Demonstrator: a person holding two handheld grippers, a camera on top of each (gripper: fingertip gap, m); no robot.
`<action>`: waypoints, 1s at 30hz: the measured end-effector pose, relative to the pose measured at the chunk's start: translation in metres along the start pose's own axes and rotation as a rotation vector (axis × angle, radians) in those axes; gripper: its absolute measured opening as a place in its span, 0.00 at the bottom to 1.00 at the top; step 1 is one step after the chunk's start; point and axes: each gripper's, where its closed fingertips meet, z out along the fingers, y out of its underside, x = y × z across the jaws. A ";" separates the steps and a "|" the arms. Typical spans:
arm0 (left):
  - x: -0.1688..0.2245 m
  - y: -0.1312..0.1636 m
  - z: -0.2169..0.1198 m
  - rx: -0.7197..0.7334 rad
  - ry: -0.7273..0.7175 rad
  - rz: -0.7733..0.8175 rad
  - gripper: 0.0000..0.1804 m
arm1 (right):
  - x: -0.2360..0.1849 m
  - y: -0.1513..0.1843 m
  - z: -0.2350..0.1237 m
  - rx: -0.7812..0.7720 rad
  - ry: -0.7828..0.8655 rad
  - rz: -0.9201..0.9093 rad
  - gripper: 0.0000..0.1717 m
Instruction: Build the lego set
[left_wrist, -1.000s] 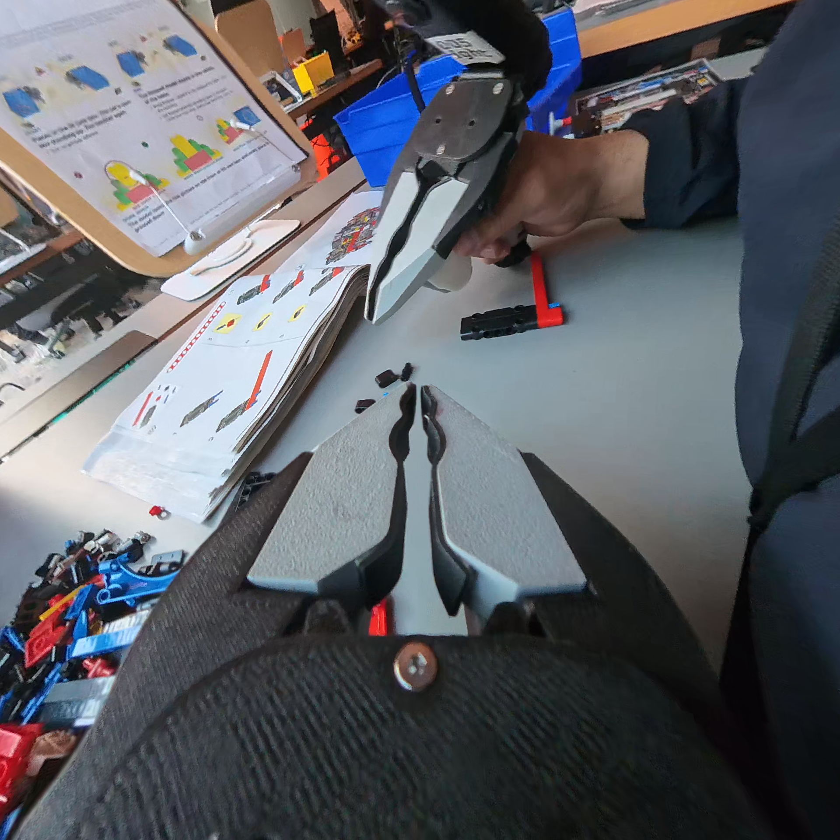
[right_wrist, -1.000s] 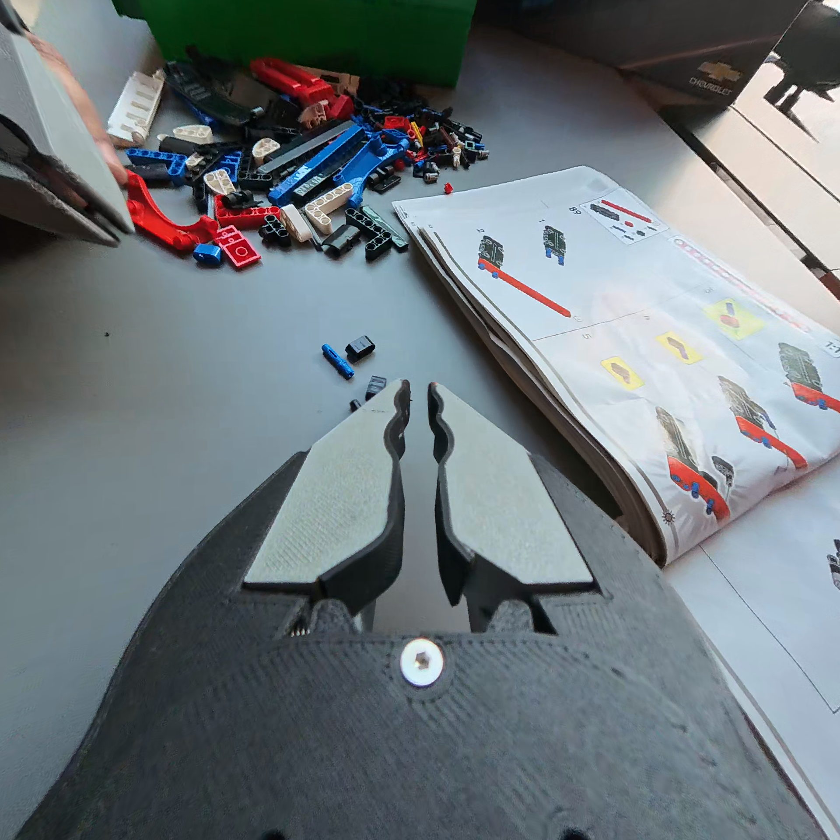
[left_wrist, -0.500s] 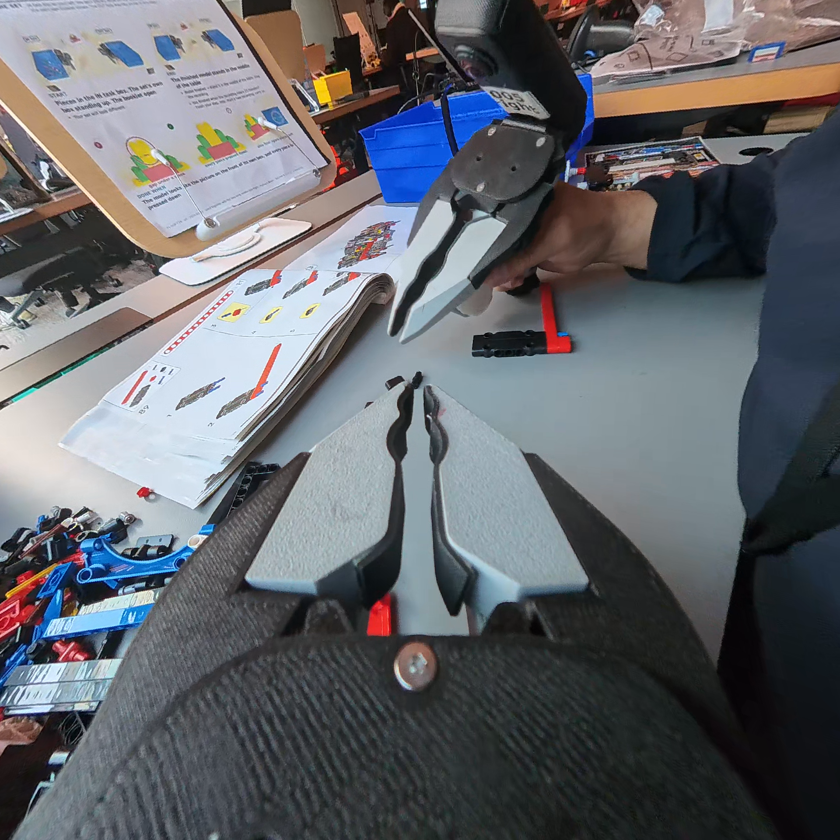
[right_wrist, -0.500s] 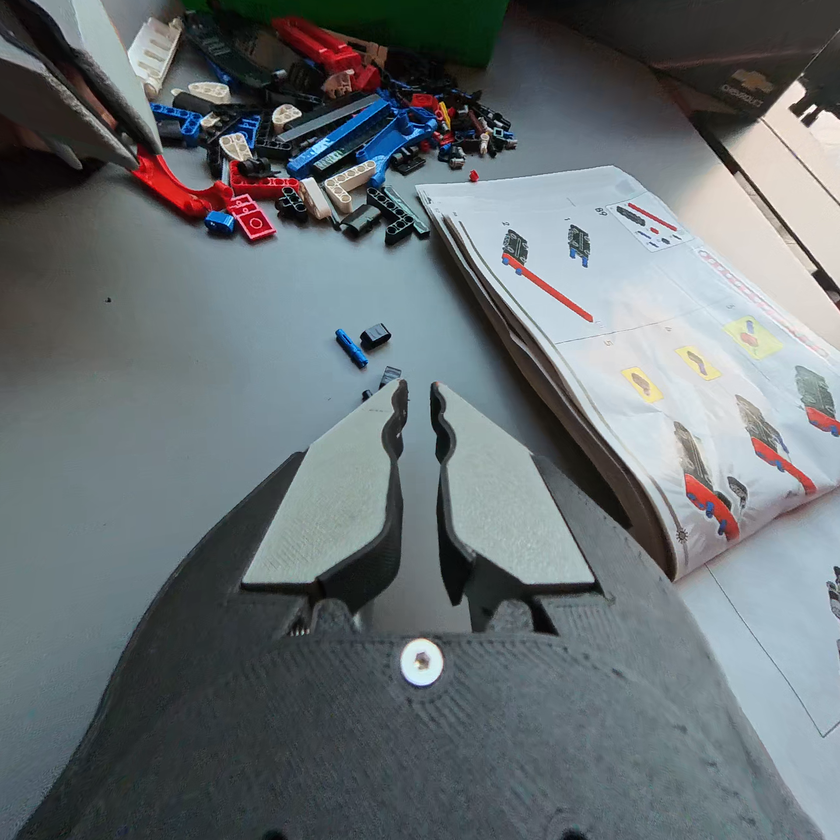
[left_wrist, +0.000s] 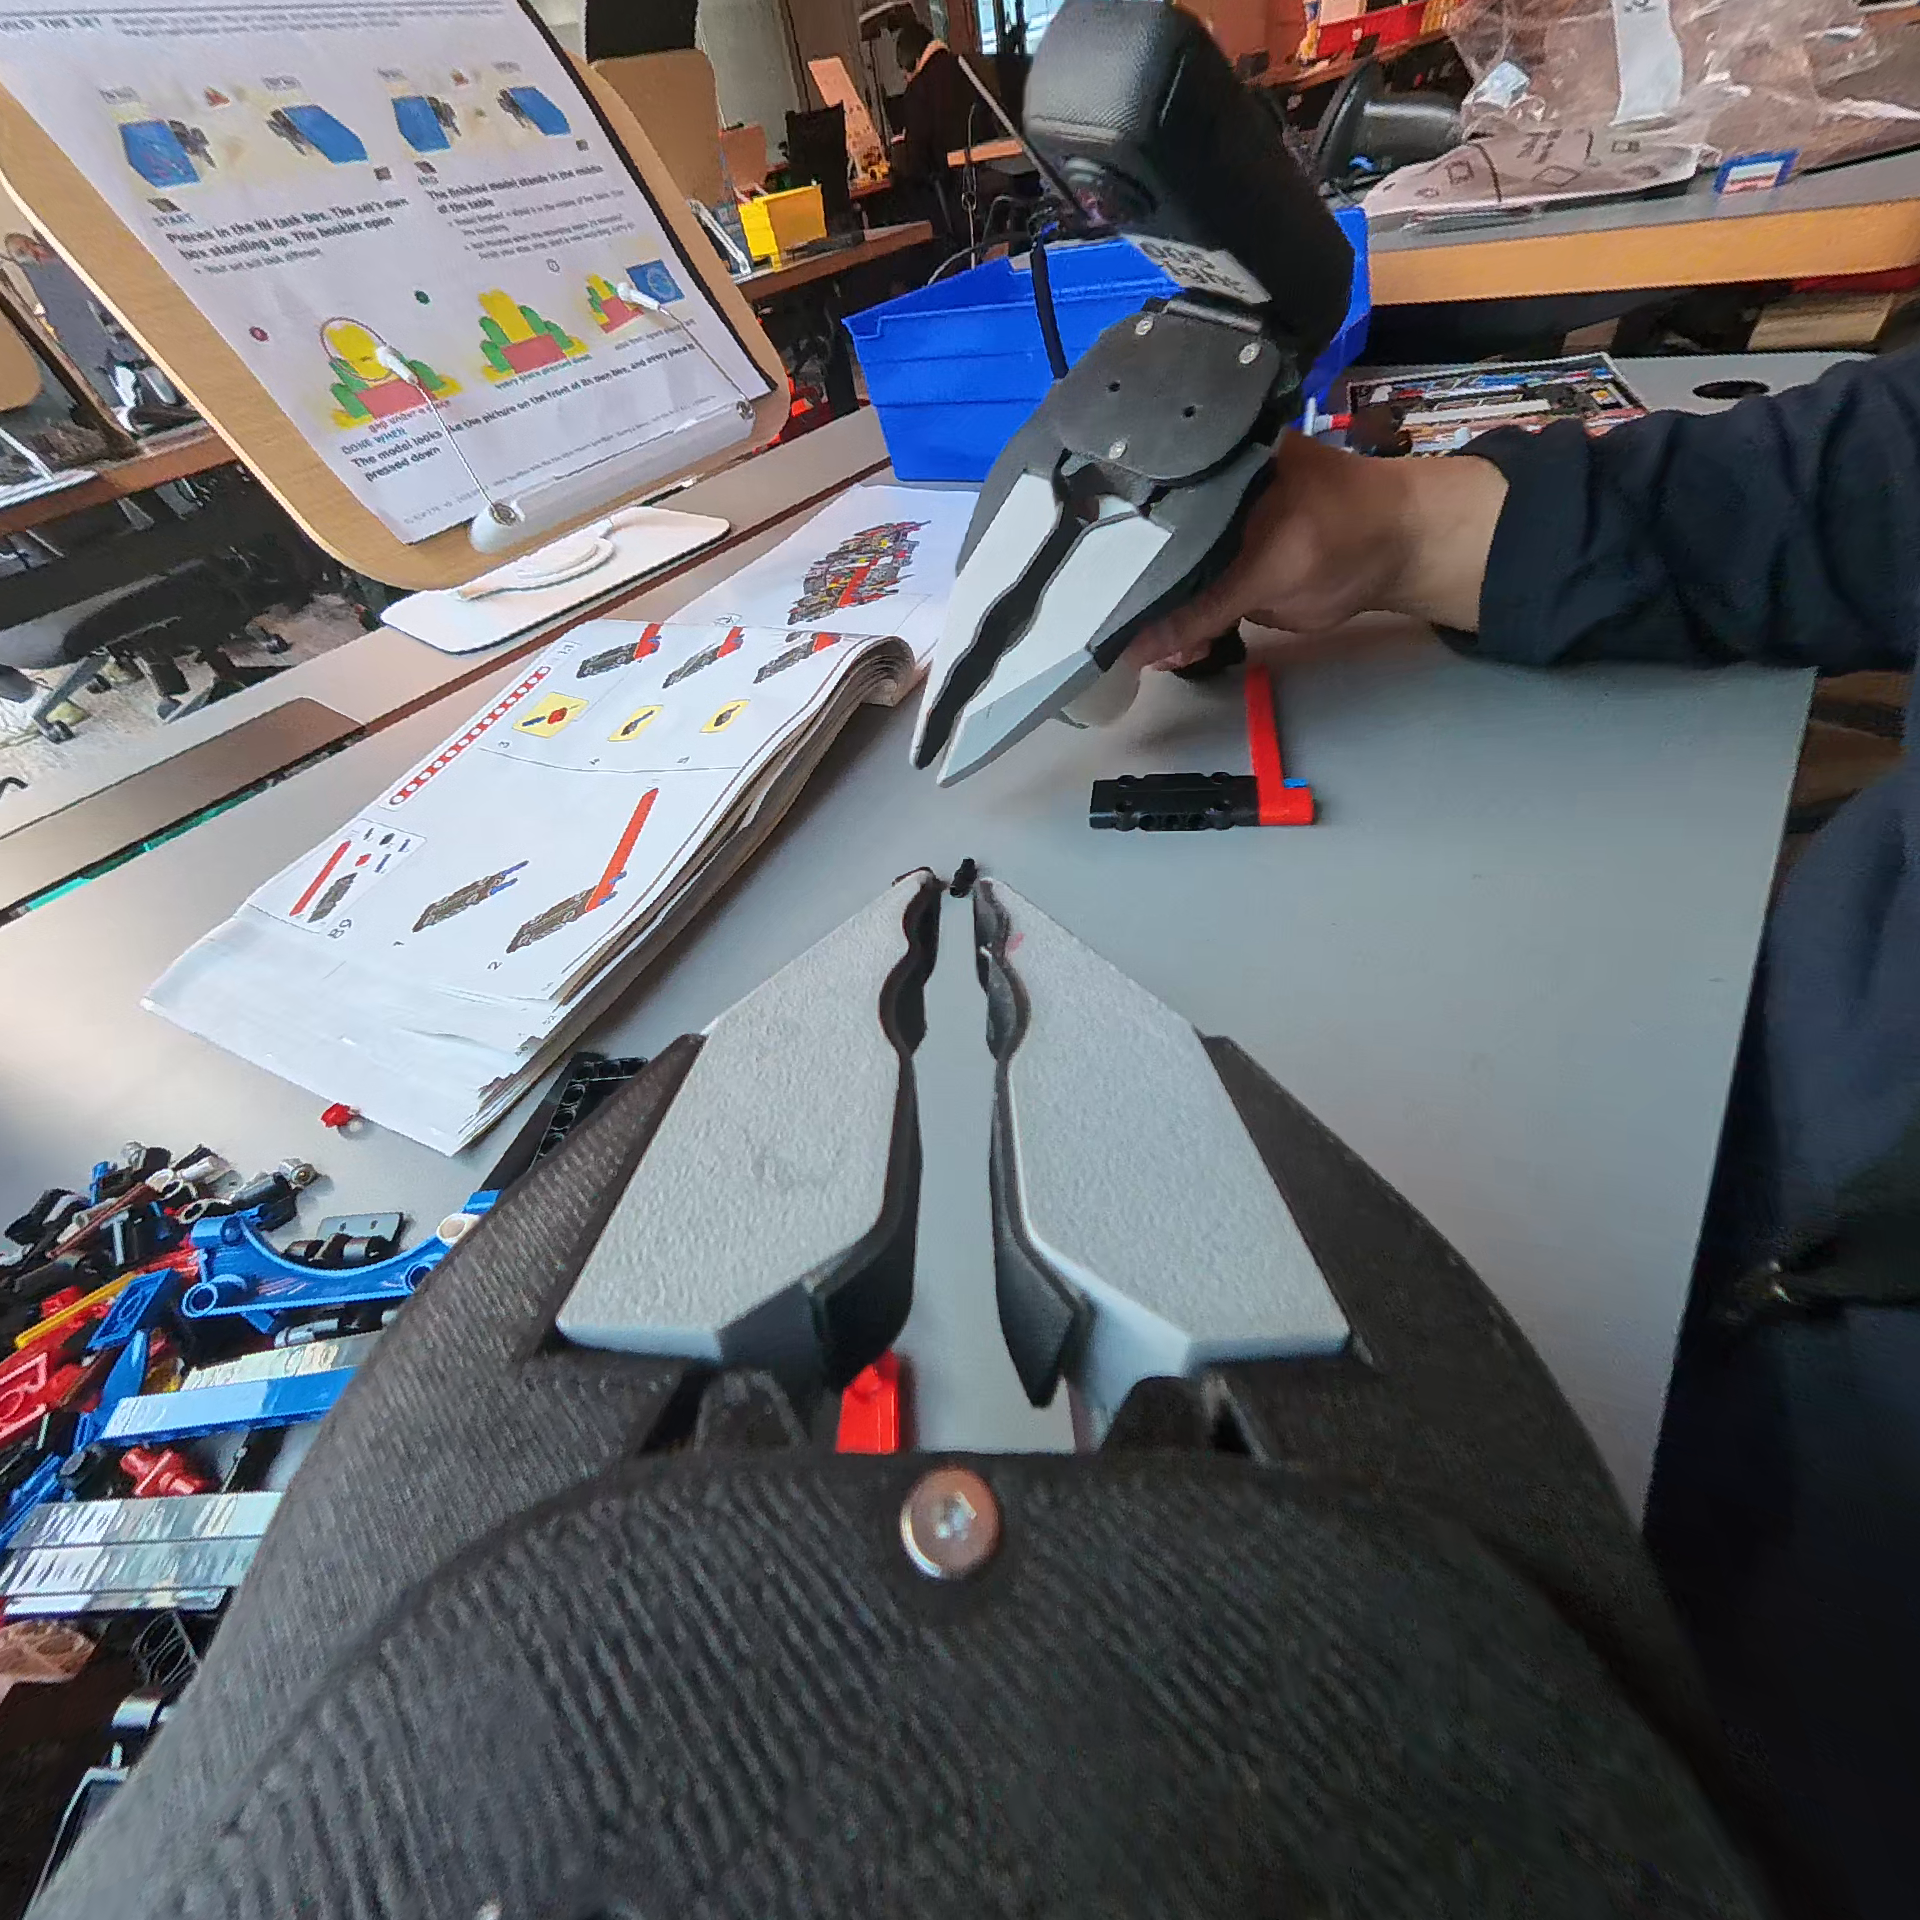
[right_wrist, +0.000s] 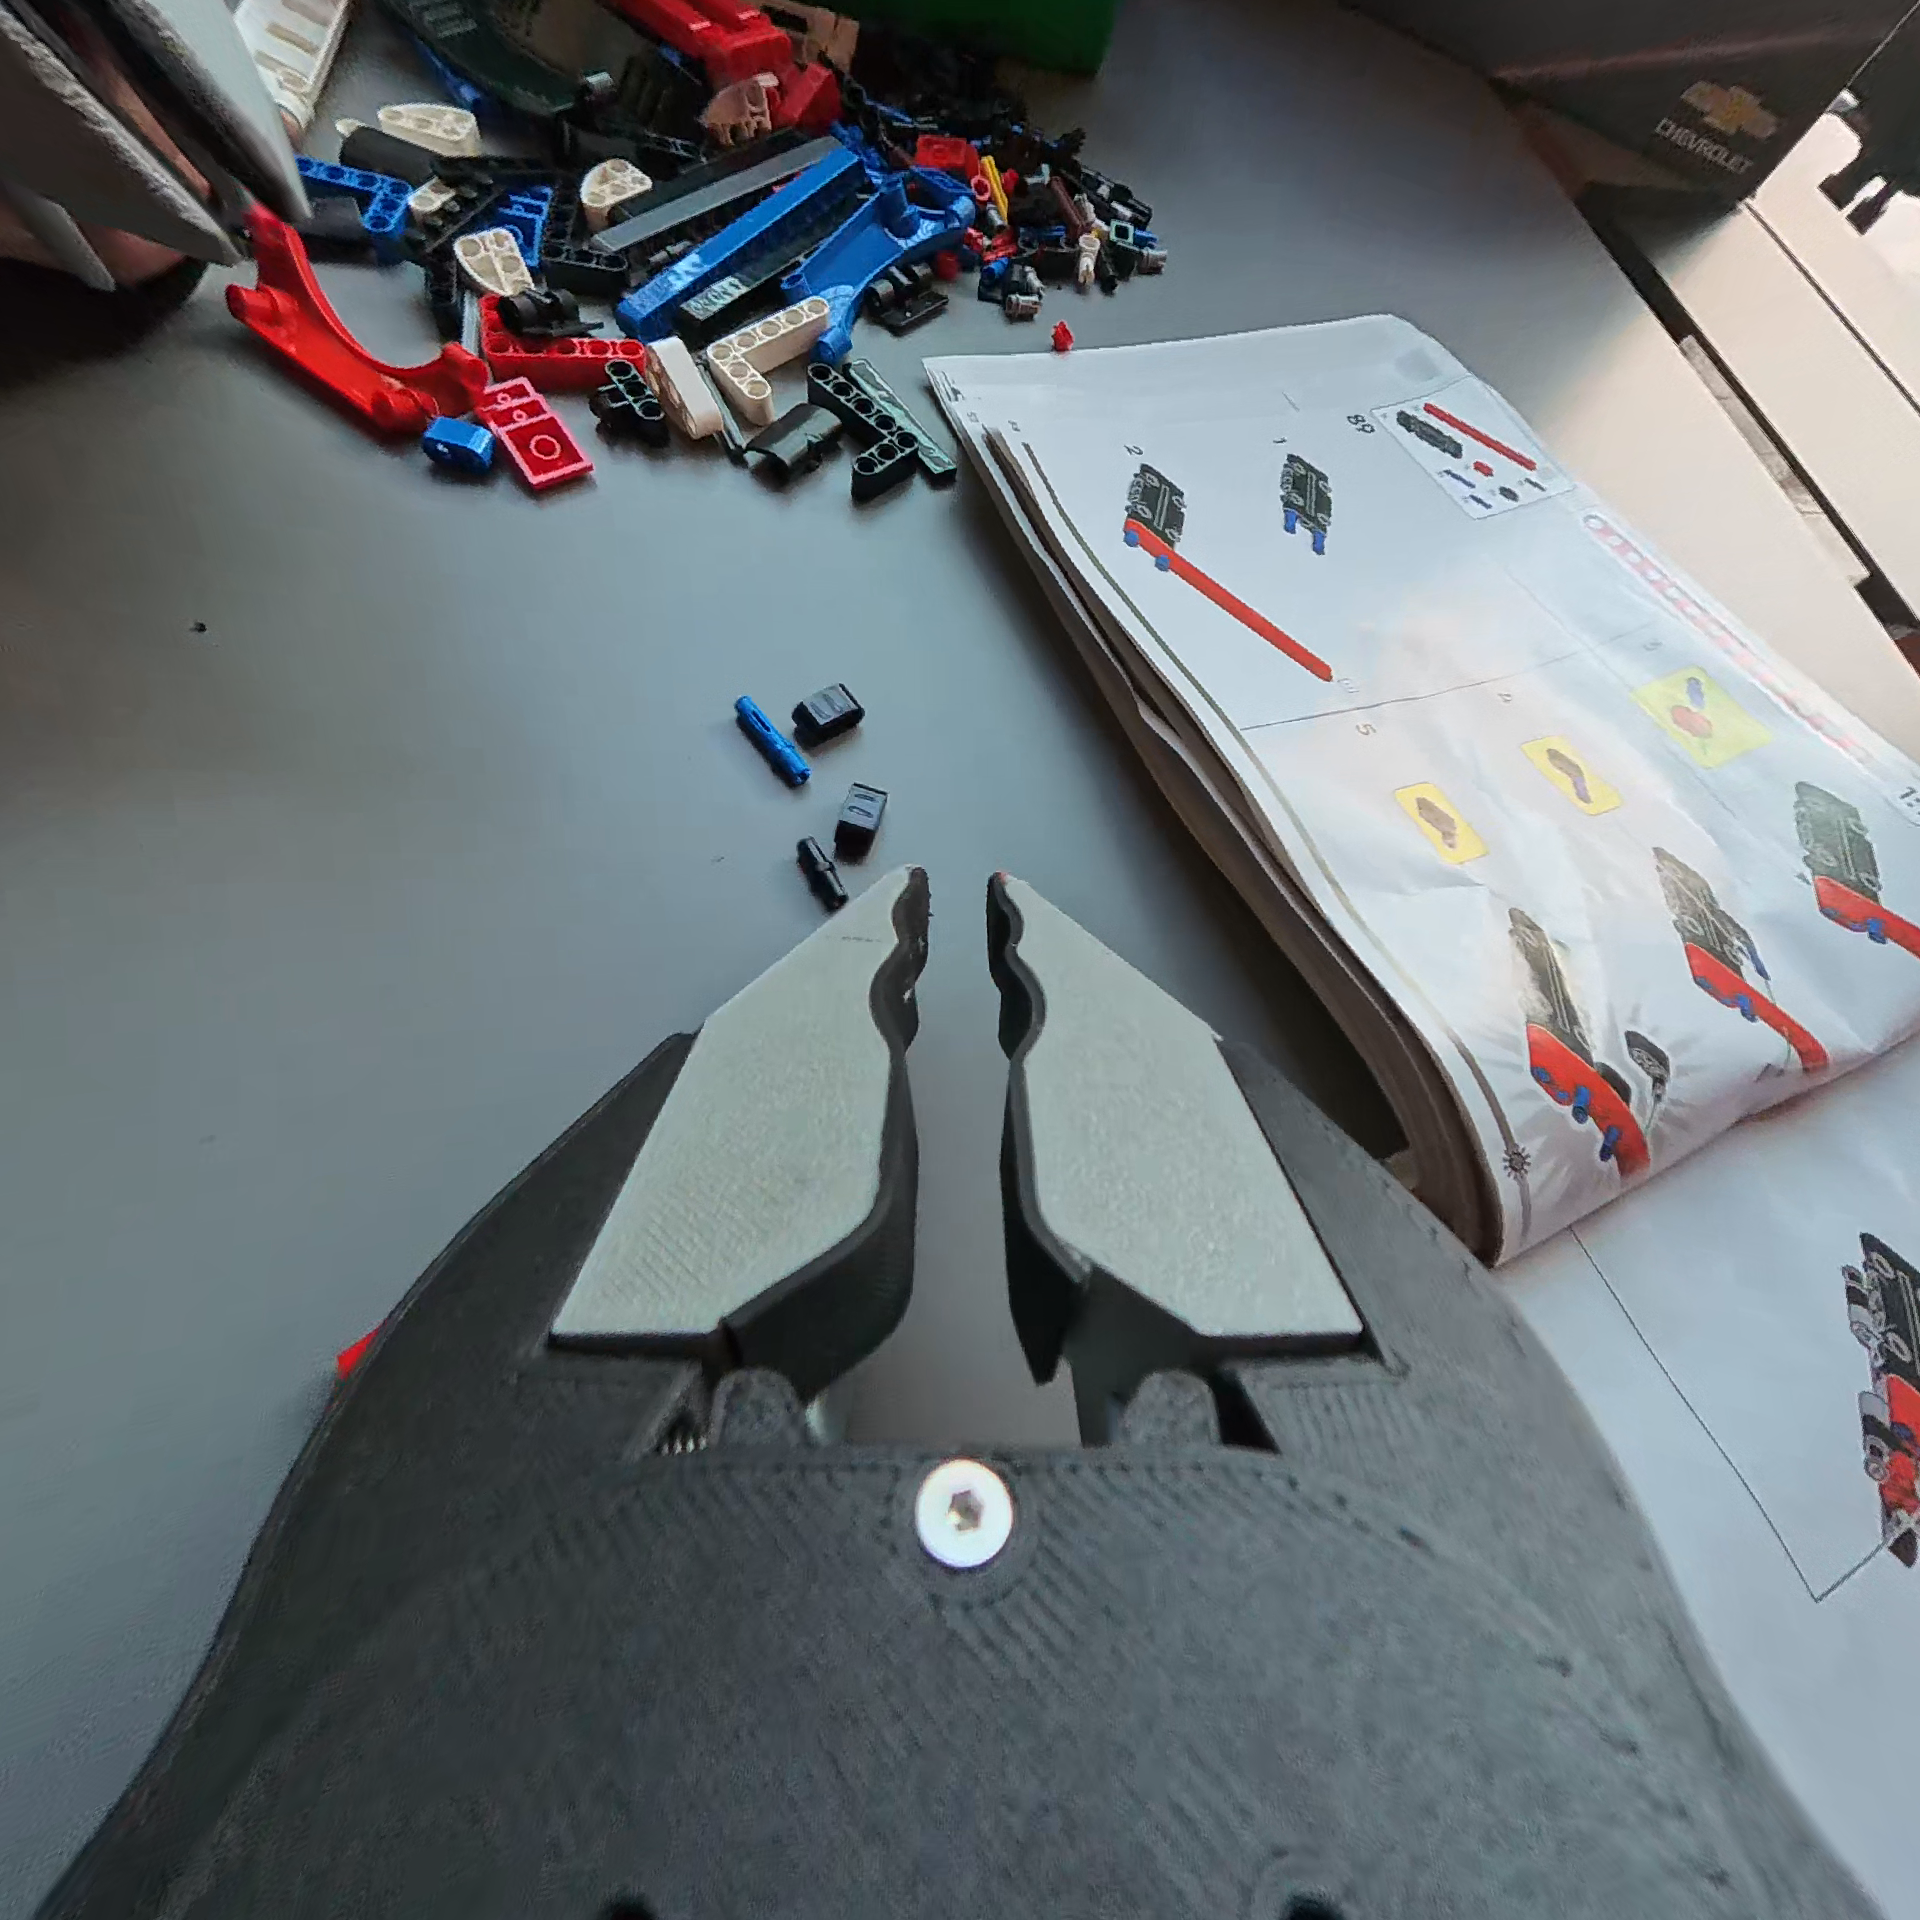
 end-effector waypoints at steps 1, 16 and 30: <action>0.000 0.000 0.000 0.002 0.001 -0.002 0.02 | -0.003 -0.001 0.000 -0.003 -0.010 -0.009 0.05; -0.002 -0.001 -0.001 0.006 -0.017 0.001 0.03 | -0.041 -0.009 0.040 -0.211 -0.255 -0.283 0.06; -0.001 -0.004 -0.003 0.029 0.008 -0.018 0.03 | -0.049 -0.006 0.038 -0.240 -0.330 -0.244 0.01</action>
